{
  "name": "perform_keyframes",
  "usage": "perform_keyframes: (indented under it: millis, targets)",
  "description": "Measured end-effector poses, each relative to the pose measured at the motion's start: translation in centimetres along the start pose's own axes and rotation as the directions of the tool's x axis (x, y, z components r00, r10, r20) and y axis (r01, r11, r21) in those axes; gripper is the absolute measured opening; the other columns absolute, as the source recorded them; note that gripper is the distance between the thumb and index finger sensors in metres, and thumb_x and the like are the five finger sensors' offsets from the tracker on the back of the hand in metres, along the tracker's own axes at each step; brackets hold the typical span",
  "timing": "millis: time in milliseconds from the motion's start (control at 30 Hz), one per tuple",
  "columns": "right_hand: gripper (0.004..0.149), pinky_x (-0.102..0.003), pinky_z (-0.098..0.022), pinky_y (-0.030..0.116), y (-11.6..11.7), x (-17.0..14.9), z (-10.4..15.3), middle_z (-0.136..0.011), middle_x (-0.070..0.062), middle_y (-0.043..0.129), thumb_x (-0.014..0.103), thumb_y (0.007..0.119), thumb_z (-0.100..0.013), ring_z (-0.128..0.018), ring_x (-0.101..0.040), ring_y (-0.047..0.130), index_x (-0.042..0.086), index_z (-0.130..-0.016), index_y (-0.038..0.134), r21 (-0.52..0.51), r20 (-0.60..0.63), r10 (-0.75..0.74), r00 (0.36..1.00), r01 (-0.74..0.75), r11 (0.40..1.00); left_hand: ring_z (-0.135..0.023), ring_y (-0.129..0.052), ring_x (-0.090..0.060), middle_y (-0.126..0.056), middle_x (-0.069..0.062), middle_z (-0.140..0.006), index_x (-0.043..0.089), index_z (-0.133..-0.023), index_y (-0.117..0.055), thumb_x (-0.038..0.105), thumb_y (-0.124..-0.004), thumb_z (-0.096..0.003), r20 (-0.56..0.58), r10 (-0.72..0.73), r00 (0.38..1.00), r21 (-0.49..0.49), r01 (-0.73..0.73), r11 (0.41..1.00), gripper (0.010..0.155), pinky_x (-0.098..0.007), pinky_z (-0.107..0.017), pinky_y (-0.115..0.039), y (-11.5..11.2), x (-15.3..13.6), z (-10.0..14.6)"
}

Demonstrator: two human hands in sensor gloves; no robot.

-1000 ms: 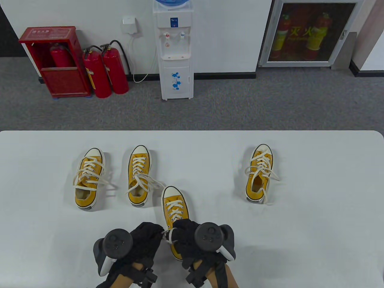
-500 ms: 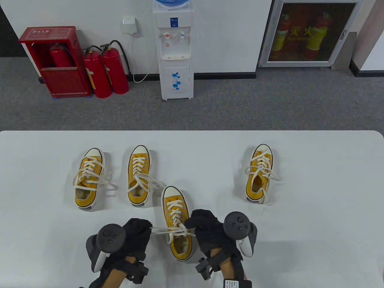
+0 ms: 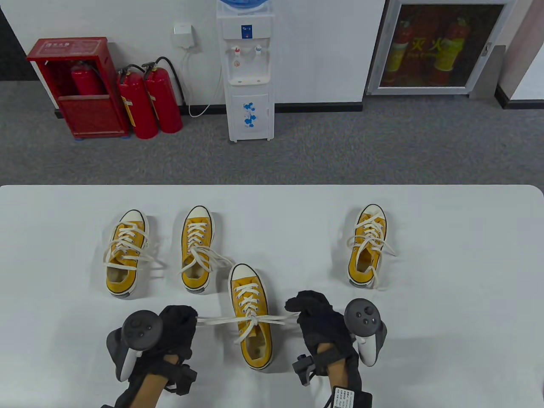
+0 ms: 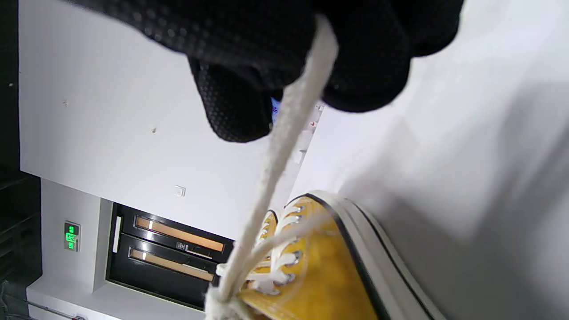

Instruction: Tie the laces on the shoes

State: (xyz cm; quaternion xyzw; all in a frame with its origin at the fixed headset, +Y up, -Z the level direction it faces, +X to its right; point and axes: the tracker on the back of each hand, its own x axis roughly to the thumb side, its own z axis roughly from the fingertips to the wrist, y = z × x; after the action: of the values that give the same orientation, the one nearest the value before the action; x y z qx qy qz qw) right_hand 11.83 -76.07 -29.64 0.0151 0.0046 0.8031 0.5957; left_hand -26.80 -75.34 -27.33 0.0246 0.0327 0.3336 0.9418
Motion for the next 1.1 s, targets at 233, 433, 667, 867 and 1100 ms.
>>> perform_keyframes:
  millis: [233, 433, 667, 867, 1100]
  targets:
    - [0.039, -0.061, -0.065, 0.059, -0.1, -0.1, 0.0, -0.096, -0.006, 0.073, 0.01, 0.081, -0.042, -0.058, -0.028, 0.089, 0.014, -0.078, 0.094, -0.012, -0.004, -0.003, 1.0, 0.003, 1.0, -0.06, -0.1, -0.027, -0.092, -0.004, -0.086, 0.027, -0.081, -0.087, 0.044, -0.081, -0.0468, 0.011, -0.058, 0.998, 0.011, 0.057, 0.998, 0.039, -0.059, -0.059, -0.075, 0.1, 0.0, -0.1]
    - [0.041, -0.062, -0.066, 0.057, 0.0, 0.2, 0.1, -0.097, -0.007, 0.072, 0.012, 0.081, -0.043, -0.062, -0.027, 0.088, 0.014, -0.082, 0.092, -0.02, 0.013, 0.029, 0.999, -0.029, 0.999, -0.062, -0.1, -0.028, -0.091, -0.005, -0.088, 0.028, -0.084, -0.086, 0.043, -0.081, -0.0473, 0.066, -0.117, 0.991, 0.025, 0.115, 0.993, 0.04, -0.06, -0.06, -0.075, 0.1, 0.7, 0.3]
    - [0.044, -0.065, -0.068, 0.052, 1.4, 1.6, 0.6, -0.099, -0.007, 0.07, 0.021, 0.084, -0.044, -0.076, -0.031, 0.083, 0.015, -0.087, 0.088, -0.015, 0.1, 0.128, 0.987, -0.127, 0.992, -0.074, -0.095, -0.033, -0.083, -0.008, -0.098, 0.027, -0.093, -0.08, 0.051, -0.078, -0.0476, 0.149, -0.193, 0.97, 0.04, 0.19, 0.981, 0.051, -0.063, -0.064, -0.069, 0.5, 1.9, 1.0]
    - [0.053, -0.069, -0.07, 0.044, 3.1, 2.8, 1.1, -0.104, -0.007, 0.064, 0.033, 0.086, -0.044, -0.091, -0.037, 0.072, 0.016, -0.094, 0.081, 0.005, 0.18, 0.239, 0.954, -0.244, 0.97, -0.095, -0.079, -0.04, -0.063, -0.013, -0.113, 0.027, -0.105, -0.066, 0.058, -0.074, -0.0476, 0.244, -0.256, 0.935, 0.006, 0.262, 0.965, 0.065, -0.07, -0.072, -0.055, 0.5, 3.3, 1.7]
    - [0.065, -0.069, -0.07, 0.044, 5.1, 2.9, 1.4, -0.107, -0.008, 0.059, 0.043, 0.088, -0.043, -0.091, -0.037, 0.071, 0.016, -0.101, 0.073, 0.067, 0.189, 0.345, 0.919, -0.362, 0.93, -0.112, -0.053, -0.046, -0.045, -0.014, -0.122, 0.028, -0.112, -0.052, 0.064, -0.071, -0.0467, 0.319, -0.345, 0.883, -0.054, 0.38, 0.923, 0.076, -0.077, -0.074, -0.036, -0.1, 4.5, 2.4]
